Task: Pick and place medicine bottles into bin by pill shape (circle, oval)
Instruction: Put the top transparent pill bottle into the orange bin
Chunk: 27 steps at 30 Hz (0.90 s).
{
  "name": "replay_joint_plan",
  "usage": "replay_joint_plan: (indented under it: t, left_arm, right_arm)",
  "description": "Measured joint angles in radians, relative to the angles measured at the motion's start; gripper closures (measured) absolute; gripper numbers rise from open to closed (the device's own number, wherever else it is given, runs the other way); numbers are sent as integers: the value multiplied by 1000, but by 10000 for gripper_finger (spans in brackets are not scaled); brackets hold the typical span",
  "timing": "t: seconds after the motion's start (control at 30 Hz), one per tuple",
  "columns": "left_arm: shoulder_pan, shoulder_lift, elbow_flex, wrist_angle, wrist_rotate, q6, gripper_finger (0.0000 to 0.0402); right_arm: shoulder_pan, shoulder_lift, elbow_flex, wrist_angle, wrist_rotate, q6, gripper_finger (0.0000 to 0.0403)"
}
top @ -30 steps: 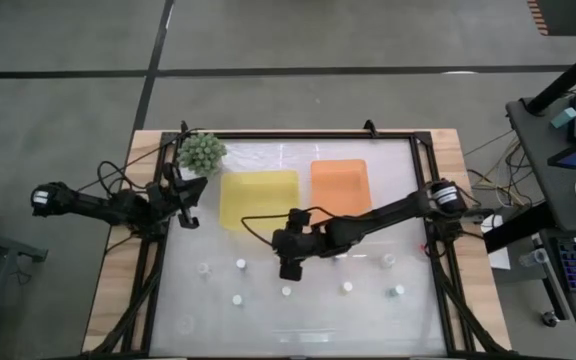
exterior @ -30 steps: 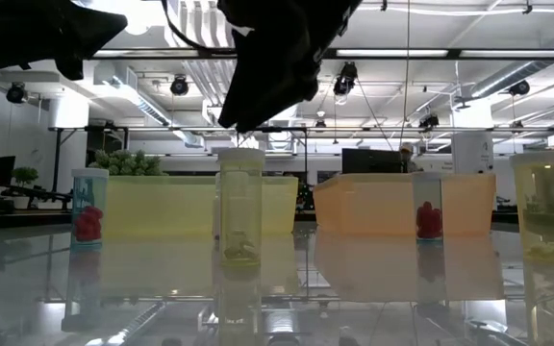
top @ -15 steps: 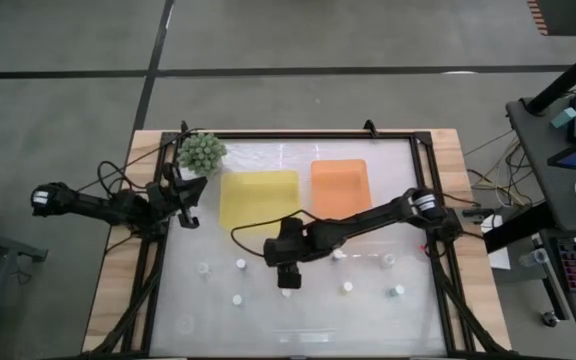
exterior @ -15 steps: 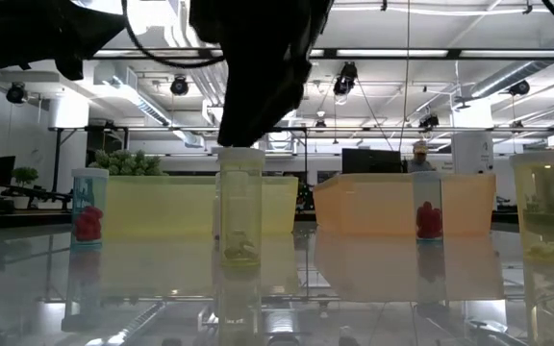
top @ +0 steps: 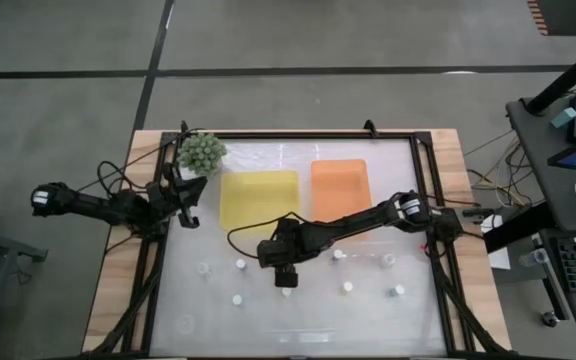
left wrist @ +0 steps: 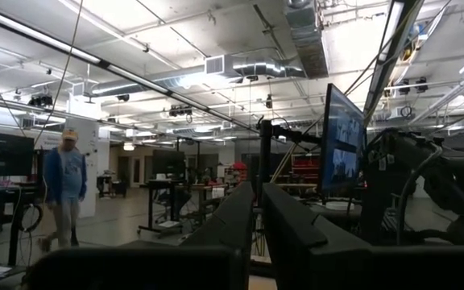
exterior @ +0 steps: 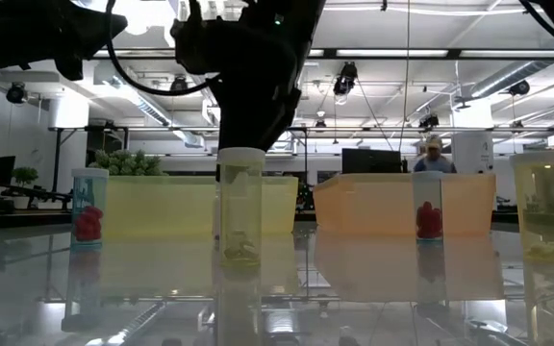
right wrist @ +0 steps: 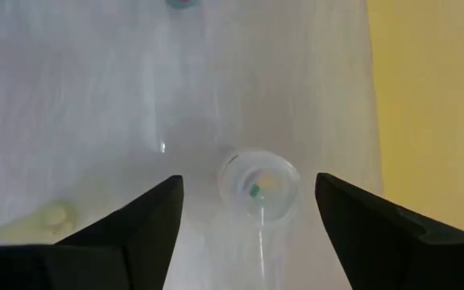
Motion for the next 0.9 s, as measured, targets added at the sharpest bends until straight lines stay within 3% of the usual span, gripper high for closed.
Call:
replay_joint_plan:
  t: [0.9]
  left_arm:
    - [0, 0, 0, 1, 1, 0, 387]
  right_arm:
    - [-11, 4, -34, 23, 6, 6, 265]
